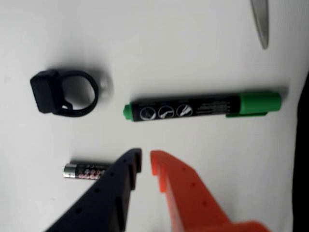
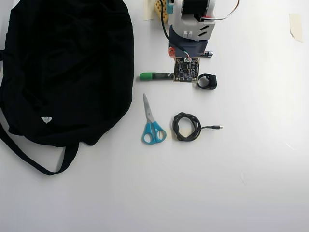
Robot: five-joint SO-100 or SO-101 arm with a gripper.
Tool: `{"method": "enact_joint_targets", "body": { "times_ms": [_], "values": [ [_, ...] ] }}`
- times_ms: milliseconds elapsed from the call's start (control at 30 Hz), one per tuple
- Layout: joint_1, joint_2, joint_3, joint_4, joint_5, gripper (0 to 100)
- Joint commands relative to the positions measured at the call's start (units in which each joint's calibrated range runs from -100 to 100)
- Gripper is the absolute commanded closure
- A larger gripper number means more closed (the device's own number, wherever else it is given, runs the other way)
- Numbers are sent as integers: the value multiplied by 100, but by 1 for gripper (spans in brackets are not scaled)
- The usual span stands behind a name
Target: Put the green marker into the black bag
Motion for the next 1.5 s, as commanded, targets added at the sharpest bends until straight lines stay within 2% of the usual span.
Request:
{"method": "enact_joint_targets", "body": {
  "times_ms": [0, 400, 833, 1067, 1467],
  "values": [
    [32, -253, -131, 92, -13, 98],
    [294, -195, -60, 187, -13, 98],
    [847, -112, 327, -356, -23, 98],
    [855, -112, 992, -933, -338, 98],
    [817, -112, 1477, -1002, -779, 98]
  ]
}}
